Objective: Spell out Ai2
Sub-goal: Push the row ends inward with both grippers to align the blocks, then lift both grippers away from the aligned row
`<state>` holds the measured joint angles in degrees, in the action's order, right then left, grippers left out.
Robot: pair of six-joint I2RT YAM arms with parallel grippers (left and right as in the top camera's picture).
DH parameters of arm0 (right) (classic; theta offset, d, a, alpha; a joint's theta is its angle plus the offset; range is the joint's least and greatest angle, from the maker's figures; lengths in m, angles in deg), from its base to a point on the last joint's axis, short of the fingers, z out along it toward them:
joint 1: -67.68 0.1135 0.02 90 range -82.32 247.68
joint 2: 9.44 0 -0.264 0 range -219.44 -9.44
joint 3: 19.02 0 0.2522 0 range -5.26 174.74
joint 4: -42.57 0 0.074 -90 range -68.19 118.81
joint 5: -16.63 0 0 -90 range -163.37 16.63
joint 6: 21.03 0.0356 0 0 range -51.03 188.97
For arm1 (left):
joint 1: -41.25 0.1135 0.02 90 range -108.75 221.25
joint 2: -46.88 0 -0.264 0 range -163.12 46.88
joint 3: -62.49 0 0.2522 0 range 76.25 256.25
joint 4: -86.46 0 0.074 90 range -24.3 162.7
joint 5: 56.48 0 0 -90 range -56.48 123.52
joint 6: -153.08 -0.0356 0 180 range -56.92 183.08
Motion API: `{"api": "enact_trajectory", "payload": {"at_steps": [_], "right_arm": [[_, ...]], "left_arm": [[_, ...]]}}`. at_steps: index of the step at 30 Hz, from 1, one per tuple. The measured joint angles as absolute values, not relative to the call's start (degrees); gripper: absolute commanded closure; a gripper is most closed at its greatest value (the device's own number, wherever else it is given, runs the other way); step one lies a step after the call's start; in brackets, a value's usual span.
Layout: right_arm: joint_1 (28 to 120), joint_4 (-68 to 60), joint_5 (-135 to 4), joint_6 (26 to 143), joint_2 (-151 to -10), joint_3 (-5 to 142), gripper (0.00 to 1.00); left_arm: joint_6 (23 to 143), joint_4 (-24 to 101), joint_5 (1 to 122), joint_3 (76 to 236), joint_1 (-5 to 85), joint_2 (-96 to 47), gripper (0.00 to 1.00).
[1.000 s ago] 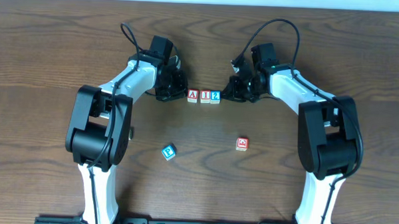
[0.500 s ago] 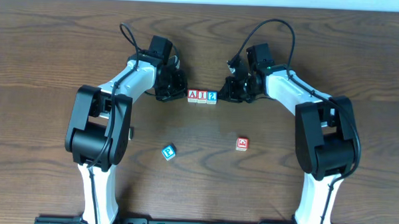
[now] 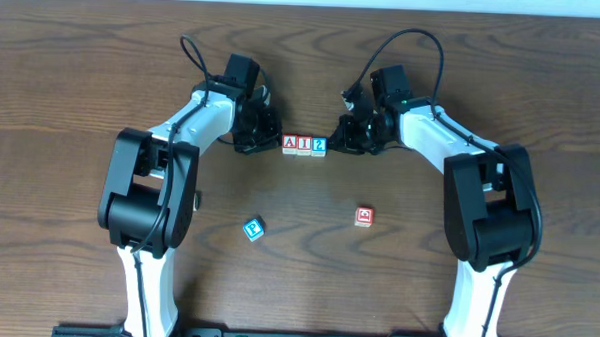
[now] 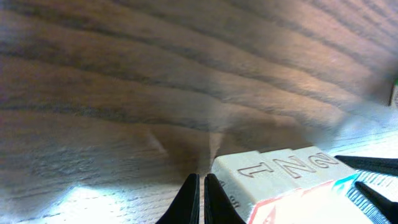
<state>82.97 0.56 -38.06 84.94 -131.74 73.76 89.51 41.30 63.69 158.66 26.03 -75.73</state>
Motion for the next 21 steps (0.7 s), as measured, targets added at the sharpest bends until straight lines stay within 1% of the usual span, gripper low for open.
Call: {"api": "enact_trajectory", "payload": {"at_steps": [7, 11, 14, 17, 21], "right_arm": [[83.0, -0.6, -39.7, 85.3, -131.7, 73.8, 0.98], [82.5, -4.0, -40.1, 85.3, -131.6, 74.2, 0.98], [81.4, -7.2, -41.2, 85.1, -130.1, 75.6, 0.98], [80.4, -14.1, -45.1, 83.9, -124.9, 79.4, 0.99], [80.1, -23.5, -51.4, 80.3, -112.3, 86.8, 0.98]], "left_arm": [[87.2, 40.5, 62.6, 158.7, 26.0, -75.7, 0.94], [85.3, 39.9, 62.1, 158.7, 26.0, -75.6, 0.94], [83.7, 36.9, 60.7, 159.6, 26.0, -75.1, 0.94], [81.2, 32.1, 57.4, 162.6, 26.0, -72.4, 0.94], [78.4, 27.0, 52.8, 167.8, 26.0, -63.5, 0.94]]}}
